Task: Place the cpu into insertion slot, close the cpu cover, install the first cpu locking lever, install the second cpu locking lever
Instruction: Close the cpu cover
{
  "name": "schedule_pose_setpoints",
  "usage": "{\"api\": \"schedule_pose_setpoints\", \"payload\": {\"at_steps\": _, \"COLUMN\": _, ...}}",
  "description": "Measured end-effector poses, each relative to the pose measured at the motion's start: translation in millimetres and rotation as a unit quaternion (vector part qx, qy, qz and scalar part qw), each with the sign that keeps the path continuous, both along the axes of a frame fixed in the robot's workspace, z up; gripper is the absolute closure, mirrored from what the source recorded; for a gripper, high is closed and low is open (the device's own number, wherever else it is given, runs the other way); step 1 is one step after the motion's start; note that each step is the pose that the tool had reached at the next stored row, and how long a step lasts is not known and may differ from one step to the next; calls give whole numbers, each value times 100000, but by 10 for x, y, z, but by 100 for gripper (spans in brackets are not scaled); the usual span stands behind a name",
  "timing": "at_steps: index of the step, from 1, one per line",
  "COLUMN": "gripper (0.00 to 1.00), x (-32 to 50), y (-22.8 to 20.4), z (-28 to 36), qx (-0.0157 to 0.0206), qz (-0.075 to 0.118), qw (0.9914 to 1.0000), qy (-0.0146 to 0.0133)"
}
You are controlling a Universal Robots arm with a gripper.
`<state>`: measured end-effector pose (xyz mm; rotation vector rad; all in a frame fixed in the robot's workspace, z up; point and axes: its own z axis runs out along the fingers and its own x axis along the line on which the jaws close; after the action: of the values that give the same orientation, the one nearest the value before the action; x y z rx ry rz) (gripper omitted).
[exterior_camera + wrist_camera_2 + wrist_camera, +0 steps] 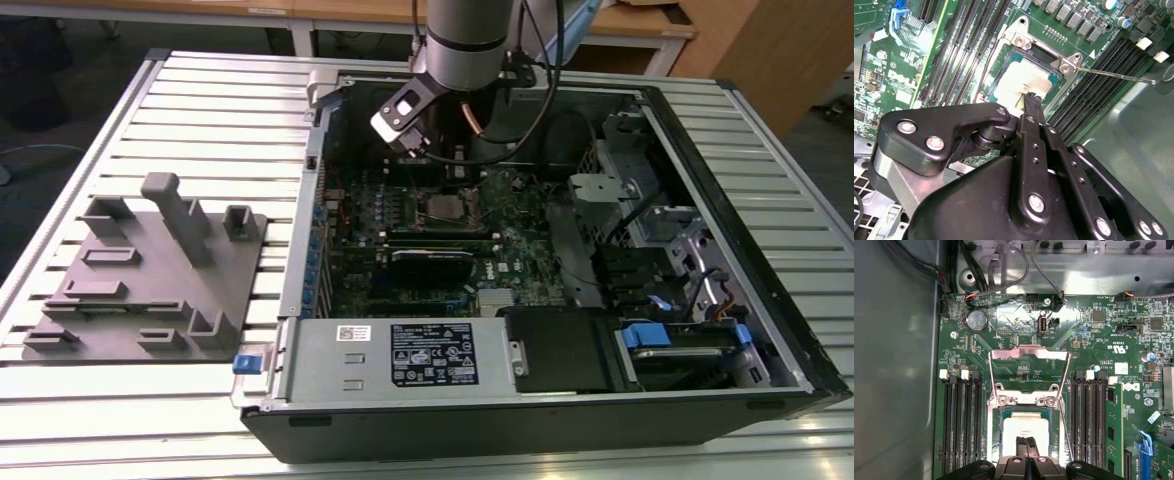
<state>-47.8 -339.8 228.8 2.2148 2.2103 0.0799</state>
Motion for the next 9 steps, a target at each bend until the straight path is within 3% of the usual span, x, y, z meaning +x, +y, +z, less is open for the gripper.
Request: {"api": "schedule_pose_setpoints", "payload": {"at_steps": 9, "gripper": 89, "x": 0, "y": 0, "z": 19, "qx": -12, "qz": -1, "qw": 100000, "qy": 8}}
